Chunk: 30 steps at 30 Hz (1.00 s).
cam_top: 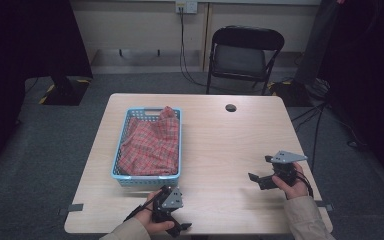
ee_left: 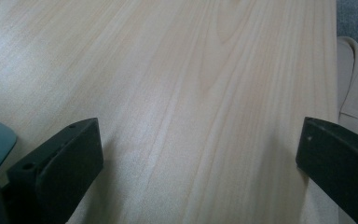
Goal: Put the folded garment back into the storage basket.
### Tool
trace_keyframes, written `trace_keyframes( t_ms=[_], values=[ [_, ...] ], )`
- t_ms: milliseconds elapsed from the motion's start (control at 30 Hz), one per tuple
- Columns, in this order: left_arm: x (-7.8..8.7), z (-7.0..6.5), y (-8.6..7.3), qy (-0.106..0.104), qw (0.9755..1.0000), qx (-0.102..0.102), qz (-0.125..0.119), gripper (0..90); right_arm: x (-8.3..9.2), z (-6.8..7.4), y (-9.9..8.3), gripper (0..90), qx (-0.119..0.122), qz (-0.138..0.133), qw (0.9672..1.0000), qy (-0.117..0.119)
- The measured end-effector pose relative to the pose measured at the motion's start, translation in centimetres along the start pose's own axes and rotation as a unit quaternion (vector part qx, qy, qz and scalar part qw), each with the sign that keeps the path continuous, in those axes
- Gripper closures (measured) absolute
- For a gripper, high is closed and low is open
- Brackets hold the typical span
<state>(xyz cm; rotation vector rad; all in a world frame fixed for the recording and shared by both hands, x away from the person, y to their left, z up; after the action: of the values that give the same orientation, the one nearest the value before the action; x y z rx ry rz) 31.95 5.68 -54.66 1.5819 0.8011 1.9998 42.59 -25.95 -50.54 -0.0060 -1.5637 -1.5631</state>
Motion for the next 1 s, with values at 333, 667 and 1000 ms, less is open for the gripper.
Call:
trace_keyframes(
  t_ms=[333,667,1000],
  values=[
    [0.0,0.0,0.0,-0.001,1.0000,-0.001,0.000,0.0,0.1,-0.9,-0.6,0.6,-0.007,0.004,0.9999,-0.009],
    [0.0,0.0,0.0,-0.002,1.0000,-0.002,0.000,0.0,0.1,-1.4,-1.1,0.8,-0.006,0.012,0.9998,-0.017],
    [0.0,0.0,0.0,-0.004,1.0000,-0.004,0.000,0.0,0.1,-1.9,-1.8,0.9,-0.006,0.023,0.9994,-0.024]
  ],
)
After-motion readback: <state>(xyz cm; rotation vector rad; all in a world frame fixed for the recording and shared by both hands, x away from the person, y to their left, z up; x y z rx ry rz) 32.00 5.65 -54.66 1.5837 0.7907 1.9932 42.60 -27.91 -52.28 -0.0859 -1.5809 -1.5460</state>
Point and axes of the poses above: each handheld gripper's, and its own axes: x roughly backward along the jaws, y roughly out of its top, z roughly to its left, the point moved 6 cm from there along -x, roughly forward along the jaws, and after that the axes turned 14 degrees about -x, right-handed, at the moved point
